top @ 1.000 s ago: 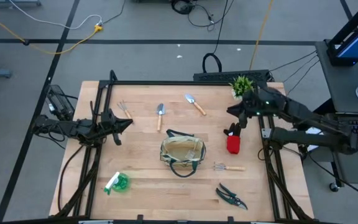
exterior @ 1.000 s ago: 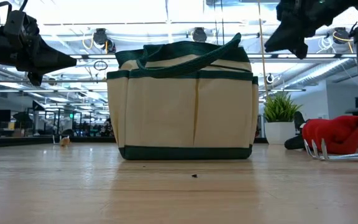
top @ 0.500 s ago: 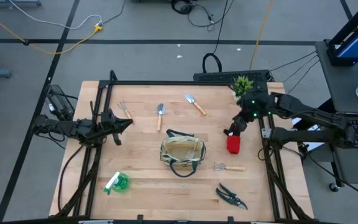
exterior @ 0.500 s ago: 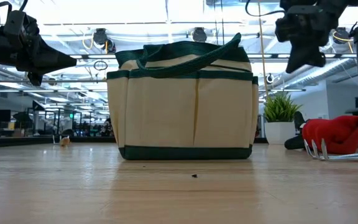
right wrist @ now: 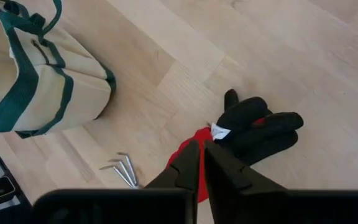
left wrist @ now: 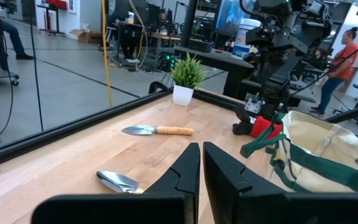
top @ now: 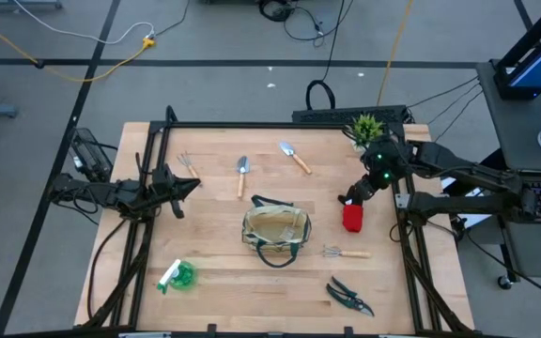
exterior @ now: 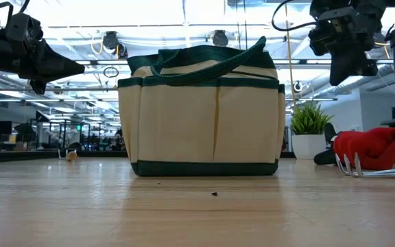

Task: Pick & Place Garden tools in Gardening bag
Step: Put the red gloves into the white gardening bag

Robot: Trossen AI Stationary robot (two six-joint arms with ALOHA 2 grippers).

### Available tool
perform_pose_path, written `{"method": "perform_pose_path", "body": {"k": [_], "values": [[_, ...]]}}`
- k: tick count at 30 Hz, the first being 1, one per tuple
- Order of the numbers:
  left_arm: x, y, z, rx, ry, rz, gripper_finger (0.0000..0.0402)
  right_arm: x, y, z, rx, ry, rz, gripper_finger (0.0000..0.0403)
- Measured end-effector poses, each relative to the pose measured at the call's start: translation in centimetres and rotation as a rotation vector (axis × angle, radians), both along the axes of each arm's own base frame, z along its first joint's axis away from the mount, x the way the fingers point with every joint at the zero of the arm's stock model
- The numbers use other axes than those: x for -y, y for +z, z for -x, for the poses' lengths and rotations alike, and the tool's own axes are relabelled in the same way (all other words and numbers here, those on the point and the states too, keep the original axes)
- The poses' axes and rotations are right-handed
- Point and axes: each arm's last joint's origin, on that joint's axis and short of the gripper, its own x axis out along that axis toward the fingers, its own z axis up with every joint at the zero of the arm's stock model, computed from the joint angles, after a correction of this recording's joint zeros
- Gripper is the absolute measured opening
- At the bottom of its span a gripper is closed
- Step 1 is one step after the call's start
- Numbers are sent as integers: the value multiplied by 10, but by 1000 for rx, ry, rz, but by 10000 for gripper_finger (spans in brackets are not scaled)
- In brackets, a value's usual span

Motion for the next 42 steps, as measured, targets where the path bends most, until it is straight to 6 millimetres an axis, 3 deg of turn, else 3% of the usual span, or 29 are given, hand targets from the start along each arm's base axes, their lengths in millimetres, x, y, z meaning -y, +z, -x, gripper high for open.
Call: {"method": "perform_pose_path", "body": {"k": [6, 14, 24, 29, 42], "values": [[0, 0, 0, 0, 0, 0, 24, -1, -1, 2, -23, -30, -27, 69], [0, 0, 0, 0, 0, 0, 24, -3, -6, 7, -86, -74, -77, 173], [0, 0, 0, 0, 0, 1, 24, -4, -39, 9, -163, -124, -133, 275], [0, 0, 0, 0, 0, 1, 24, -3, -52, 6, -133, -164, -143, 294], [0, 0, 0, 0, 1, 1, 24, -3, -94, 6, -117, -313, -216, 287]]}}
